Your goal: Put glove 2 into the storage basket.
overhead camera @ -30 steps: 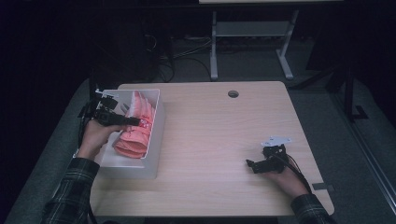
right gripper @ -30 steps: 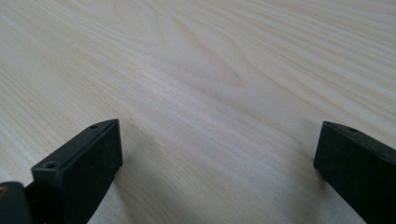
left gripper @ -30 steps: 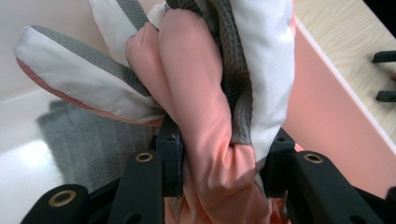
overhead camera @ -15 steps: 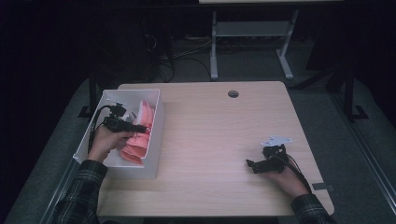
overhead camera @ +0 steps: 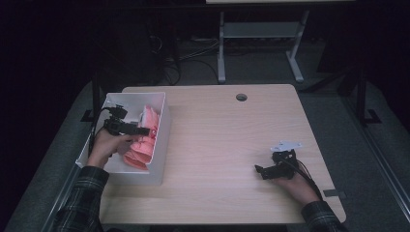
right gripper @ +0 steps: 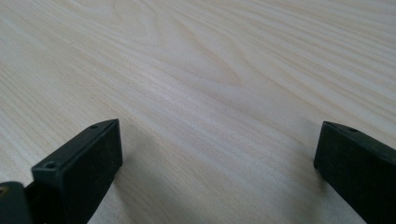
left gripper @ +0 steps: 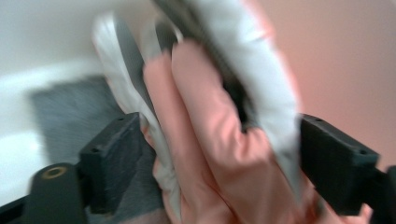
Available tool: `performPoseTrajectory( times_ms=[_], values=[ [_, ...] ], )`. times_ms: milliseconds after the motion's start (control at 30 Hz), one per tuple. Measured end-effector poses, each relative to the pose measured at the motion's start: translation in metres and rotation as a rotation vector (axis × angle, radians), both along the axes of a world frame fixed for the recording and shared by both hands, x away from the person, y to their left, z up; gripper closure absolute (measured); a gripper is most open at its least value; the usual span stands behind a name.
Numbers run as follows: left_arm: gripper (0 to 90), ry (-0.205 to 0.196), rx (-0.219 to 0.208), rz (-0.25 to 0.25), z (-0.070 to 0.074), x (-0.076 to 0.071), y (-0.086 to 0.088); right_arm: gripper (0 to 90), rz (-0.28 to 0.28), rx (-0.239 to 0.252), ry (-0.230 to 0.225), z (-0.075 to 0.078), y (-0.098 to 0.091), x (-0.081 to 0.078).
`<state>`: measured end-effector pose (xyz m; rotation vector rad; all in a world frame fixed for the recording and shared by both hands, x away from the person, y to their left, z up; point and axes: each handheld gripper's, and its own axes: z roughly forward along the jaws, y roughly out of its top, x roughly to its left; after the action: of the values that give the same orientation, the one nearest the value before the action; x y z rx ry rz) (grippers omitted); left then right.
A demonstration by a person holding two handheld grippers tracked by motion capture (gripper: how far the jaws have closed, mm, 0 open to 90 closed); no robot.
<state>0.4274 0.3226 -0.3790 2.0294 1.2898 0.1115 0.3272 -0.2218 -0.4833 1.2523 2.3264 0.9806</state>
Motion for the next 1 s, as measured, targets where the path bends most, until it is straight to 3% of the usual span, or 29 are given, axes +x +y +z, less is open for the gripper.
performPoseTrajectory(
  times_ms=[33,67,133,233,300,467,600,667,1000],
  values=[
    [13.3,0.0,0.0,0.0,0.0,0.0,0.0,0.5,-0.002,0.003,0.0,0.0,0.0,0.0],
    [13.3,-0.036,0.008,-0.005,0.013,-0.004,0.001,0.5,-0.001,0.002,0.0,0.0,0.0,0.0],
    [13.3,-0.064,0.013,-0.025,0.026,-0.008,-0.001,0.5,-0.003,0.003,-0.001,0.0,0.0,0.0],
    [13.3,-0.119,-0.009,-0.041,0.045,-0.012,-0.007,0.5,-0.003,0.003,0.0,0.0,0.0,0.0],
    [13.3,-0.155,-0.019,-0.063,0.058,-0.016,-0.016,0.5,-0.003,0.003,0.0,0.0,0.0,0.0],
    [13.4,-0.21,-0.023,-0.129,0.076,-0.026,-0.046,0.5,-0.002,0.002,0.0,0.0,0.0,0.0],
    [13.4,-0.262,-0.044,-0.183,0.078,-0.039,-0.08,0.5,0.0,0.0,0.0,0.0,0.0,0.0],
    [13.4,-0.27,-0.057,-0.194,0.076,-0.044,-0.094,0.5,-0.004,0.001,-0.001,0.0,0.0,0.0],
    [13.4,-0.288,-0.011,-0.299,0.054,-0.074,-0.174,0.5,-0.006,0.001,0.001,0.0,0.0,0.0]
  ],
)
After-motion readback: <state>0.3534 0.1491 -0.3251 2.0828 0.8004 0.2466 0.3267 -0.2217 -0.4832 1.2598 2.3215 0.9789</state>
